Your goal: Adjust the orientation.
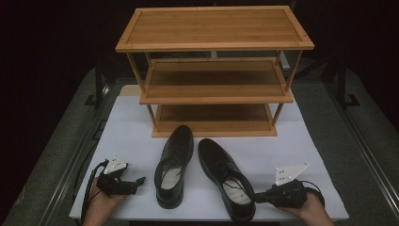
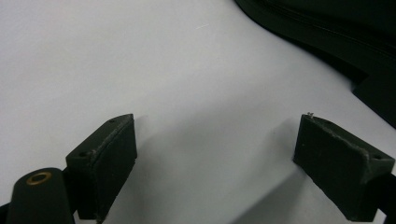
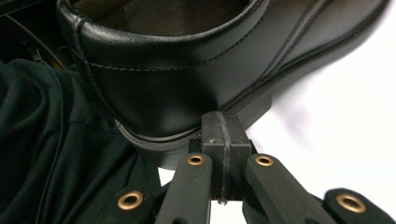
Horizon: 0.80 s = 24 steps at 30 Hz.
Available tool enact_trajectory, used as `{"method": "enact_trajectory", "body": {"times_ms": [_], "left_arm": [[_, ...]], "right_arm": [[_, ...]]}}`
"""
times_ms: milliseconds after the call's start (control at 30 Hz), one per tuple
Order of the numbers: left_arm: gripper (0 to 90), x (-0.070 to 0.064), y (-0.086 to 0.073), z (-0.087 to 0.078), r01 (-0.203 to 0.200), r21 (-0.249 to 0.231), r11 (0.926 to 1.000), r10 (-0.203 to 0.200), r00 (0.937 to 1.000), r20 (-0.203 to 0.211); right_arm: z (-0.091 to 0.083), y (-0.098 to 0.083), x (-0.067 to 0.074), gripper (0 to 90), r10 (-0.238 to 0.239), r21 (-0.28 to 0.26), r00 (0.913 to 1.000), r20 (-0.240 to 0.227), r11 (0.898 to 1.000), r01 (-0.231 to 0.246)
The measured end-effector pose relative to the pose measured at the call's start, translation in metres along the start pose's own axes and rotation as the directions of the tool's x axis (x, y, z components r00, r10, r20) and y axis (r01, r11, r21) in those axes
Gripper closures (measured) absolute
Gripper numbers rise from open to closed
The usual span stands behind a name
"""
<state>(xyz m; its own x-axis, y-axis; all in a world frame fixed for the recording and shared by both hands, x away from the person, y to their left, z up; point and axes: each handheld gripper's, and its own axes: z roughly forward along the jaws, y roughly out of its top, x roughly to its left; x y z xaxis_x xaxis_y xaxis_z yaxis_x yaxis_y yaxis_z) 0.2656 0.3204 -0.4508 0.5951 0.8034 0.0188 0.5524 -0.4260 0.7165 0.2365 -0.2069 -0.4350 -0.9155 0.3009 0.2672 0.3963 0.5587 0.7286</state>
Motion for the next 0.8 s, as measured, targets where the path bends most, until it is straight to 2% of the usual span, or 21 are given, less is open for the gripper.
{"method": "enact_trajectory", "body": {"times_ms": [567, 800], "left_arm": [[12.5, 0.0, 0.0, 0.0, 0.001, 0.0, 1.0, -0.001, 1.0, 0.0], [12.5, 0.0, 0.0, 0.0, 0.001, 0.0, 1.0, -0.001, 1.0, 0.001]], "right_arm": [[0.026, 0.018, 0.013, 89.7, -0.055, 0.033, 0.9972, -0.051, 0.998, 0.056], [0.034, 0.024, 0.018, 89.6, -0.076, 0.039, 0.9954, -0.058, 0.996, 0.078]]}}
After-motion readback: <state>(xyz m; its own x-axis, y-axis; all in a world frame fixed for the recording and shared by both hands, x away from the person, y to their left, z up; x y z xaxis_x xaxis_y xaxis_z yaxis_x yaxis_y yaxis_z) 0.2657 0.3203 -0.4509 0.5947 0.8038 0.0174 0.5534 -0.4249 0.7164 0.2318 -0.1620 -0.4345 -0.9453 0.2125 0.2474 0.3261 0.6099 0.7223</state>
